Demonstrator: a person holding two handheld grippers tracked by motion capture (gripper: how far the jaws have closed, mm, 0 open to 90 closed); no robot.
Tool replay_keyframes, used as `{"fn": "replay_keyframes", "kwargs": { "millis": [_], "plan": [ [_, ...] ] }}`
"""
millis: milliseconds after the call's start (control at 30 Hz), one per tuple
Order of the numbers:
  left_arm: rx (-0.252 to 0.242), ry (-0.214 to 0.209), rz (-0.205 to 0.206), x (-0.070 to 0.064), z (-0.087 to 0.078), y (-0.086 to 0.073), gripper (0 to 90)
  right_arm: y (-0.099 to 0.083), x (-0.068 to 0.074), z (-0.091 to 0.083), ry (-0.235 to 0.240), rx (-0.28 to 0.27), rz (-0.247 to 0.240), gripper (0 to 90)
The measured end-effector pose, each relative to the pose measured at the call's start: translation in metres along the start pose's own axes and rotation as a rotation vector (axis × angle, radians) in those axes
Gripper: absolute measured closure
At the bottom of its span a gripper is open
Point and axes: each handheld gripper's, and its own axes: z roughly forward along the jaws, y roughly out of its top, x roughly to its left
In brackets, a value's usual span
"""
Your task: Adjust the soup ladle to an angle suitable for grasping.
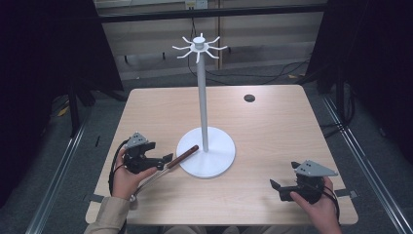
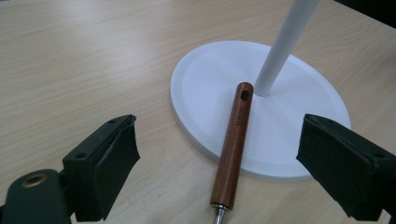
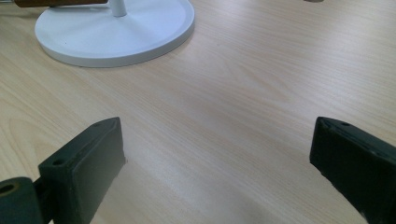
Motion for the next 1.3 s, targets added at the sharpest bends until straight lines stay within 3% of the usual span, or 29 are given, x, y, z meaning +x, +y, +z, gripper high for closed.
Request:
{"fn": "replay_keyframes", "kwargs": {
  "millis": [167, 267, 367, 400, 467, 533, 567, 600, 700, 733, 867, 1033, 1133, 1300],
  "plan": [
    [0.028, -0.02, 0.019, -0.003, 0.003, 0.0, 14.4, 0.0, -0.001, -0.001, -0.003, 0.001, -0.001, 2.7],
    [0.042, -0.044, 0.033, -0.007, 0.005, 0.0, 22.4, 0.0, 0.0, 0.0, -0.001, 0.002, -0.001, 2.8],
    [0.079, -0.057, 0.076, -0.013, 0.006, 0.001, 42.7, -0.001, 0.0, 0.001, 0.0, 0.002, -0.005, 2.8],
    [0.122, -0.093, 0.062, -0.015, 0.008, 0.002, 59.0, -0.001, 0.0, 0.001, 0.001, 0.005, -0.002, 2.8],
    [0.137, -0.103, 0.06, -0.016, 0.009, 0.002, 64.3, -0.001, 0.0, 0.001, 0.001, 0.006, -0.003, 2.8],
    [0.185, -0.09, 0.079, -0.018, 0.013, 0.001, 78.5, -0.001, 0.0, 0.001, 0.002, 0.008, -0.002, 2.8],
    [0.203, -0.092, 0.085, -0.019, 0.014, 0.0, 78.5, -0.001, 0.0, 0.001, 0.002, 0.008, -0.002, 2.8],
    [0.228, -0.096, 0.094, -0.02, 0.016, -0.001, 86.7, -0.001, 0.0, 0.001, 0.003, 0.006, -0.003, 2.8],
    [0.268, -0.101, 0.094, -0.021, 0.021, -0.004, 90.0, -0.001, 0.001, 0.001, 0.004, 0.007, -0.004, 2.8],
    [0.308, -0.103, 0.1, -0.022, 0.026, -0.006, 90.0, -0.001, 0.001, 0.001, 0.005, 0.009, -0.006, 2.8],
    [0.352, -0.1, 0.12, -0.026, 0.035, -0.009, 90.0, -0.002, 0.001, 0.002, 0.006, 0.01, -0.012, 2.9],
    [0.403, -0.044, 0.114, -0.026, 0.045, -0.013, 90.0, -0.002, 0.001, 0.002, 0.004, 0.011, -0.013, 2.9],
    [0.404, -0.015, 0.104, -0.023, 0.048, -0.013, 90.0, -0.002, 0.001, 0.001, 0.002, 0.013, -0.006, 2.9],
    [0.382, 0.011, 0.053, -0.018, 0.05, -0.012, 90.0, -0.003, 0.0, 0.001, 0.001, 0.012, -0.007, 2.9]
  ]
}}
